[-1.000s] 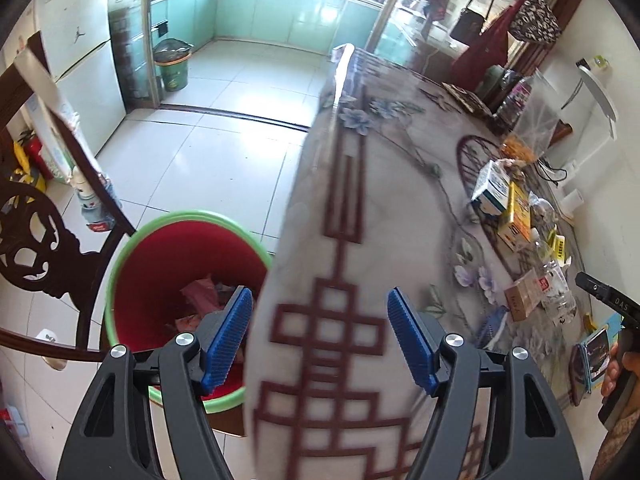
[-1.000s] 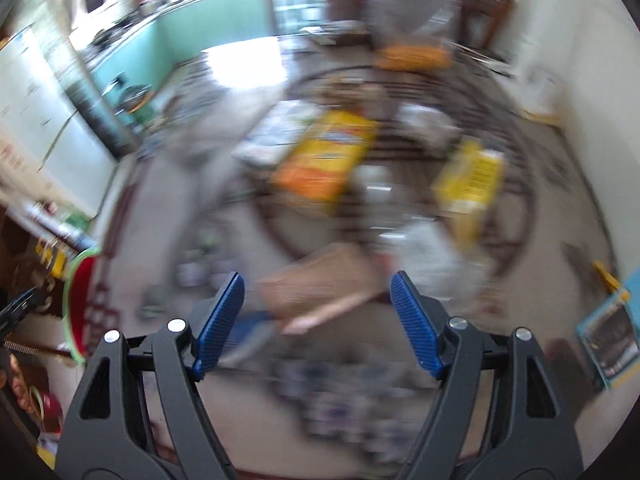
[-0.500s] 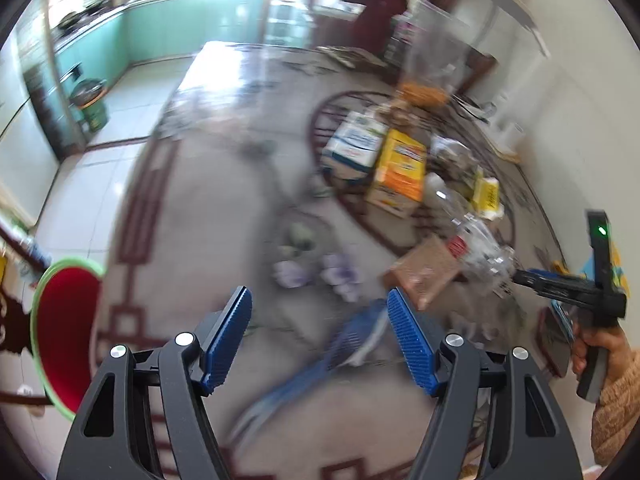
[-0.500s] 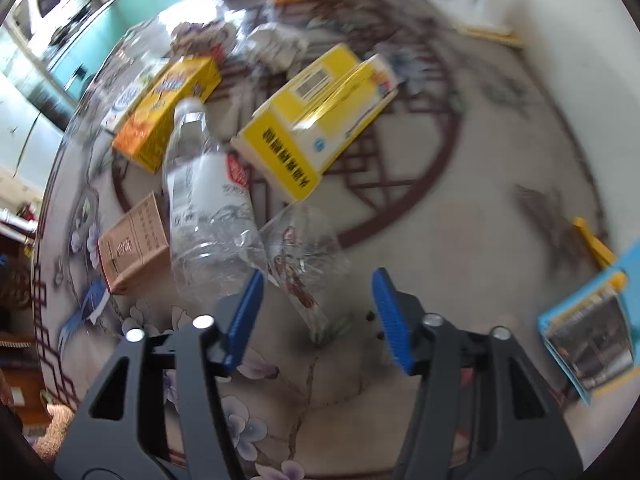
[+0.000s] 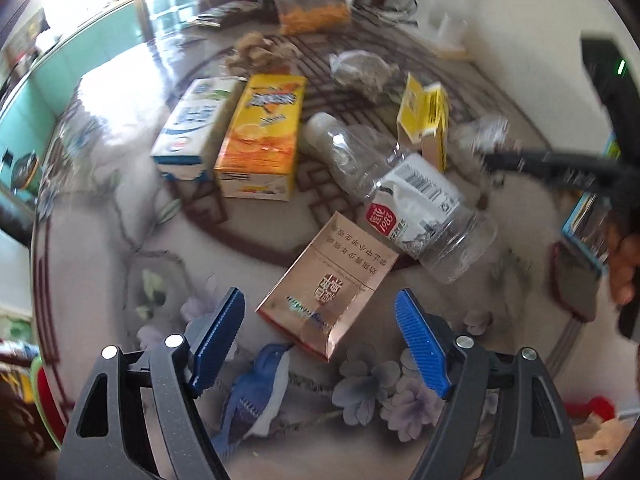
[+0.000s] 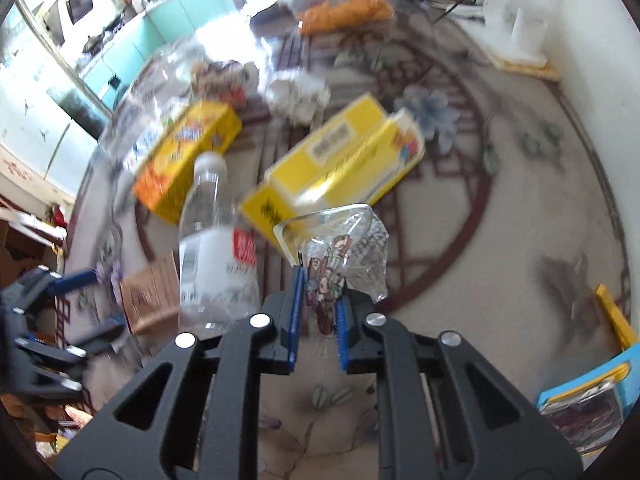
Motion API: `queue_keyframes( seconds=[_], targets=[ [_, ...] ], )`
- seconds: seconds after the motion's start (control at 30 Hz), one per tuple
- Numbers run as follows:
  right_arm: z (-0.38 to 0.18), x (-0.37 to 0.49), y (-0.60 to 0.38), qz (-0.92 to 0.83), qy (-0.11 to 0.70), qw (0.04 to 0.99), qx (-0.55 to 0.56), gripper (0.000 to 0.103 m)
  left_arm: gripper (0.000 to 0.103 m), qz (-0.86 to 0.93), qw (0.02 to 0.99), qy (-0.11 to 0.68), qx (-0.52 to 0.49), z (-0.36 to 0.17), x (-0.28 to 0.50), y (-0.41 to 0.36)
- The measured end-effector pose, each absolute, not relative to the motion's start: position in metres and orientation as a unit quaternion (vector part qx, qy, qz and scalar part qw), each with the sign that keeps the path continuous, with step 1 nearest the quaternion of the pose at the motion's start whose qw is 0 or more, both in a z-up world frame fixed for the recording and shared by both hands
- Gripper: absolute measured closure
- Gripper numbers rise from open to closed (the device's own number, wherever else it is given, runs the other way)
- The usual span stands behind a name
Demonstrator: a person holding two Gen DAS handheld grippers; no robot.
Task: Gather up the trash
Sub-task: 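Grasp the brown cigarette box with the left gripper while the right gripper grasps a clear printed wrapper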
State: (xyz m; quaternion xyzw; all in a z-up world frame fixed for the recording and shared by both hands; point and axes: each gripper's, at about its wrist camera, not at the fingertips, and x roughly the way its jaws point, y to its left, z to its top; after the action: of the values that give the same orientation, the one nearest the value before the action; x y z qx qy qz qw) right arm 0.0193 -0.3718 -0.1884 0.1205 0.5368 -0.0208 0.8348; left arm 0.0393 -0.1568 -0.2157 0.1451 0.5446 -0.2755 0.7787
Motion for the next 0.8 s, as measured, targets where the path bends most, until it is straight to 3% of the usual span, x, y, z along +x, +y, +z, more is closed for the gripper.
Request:
queue_keyframes(
  seconds=[0.5,0.57,0.8],
  targets=[
    [-0.171,0.050,-0.371,0.016,0.507,0.849,0.147,0.088,0.030,-0.286,0.744,0.570,0.201,-0.255,0.064,-0.191],
    [-0.171,0.055,-0.366,0.024,0.507,0.849,0.146,0.088,0.043,-0.282,0.750,0.561,0.207,-0.253,0.062,-0.193],
    [-0.167,0.061,-0.351,0.041,0.504,0.851,0.143,0.088,0.047,-0.273,0.772,0.549,0.168,-0.230,0.063,-0.184]
  ],
)
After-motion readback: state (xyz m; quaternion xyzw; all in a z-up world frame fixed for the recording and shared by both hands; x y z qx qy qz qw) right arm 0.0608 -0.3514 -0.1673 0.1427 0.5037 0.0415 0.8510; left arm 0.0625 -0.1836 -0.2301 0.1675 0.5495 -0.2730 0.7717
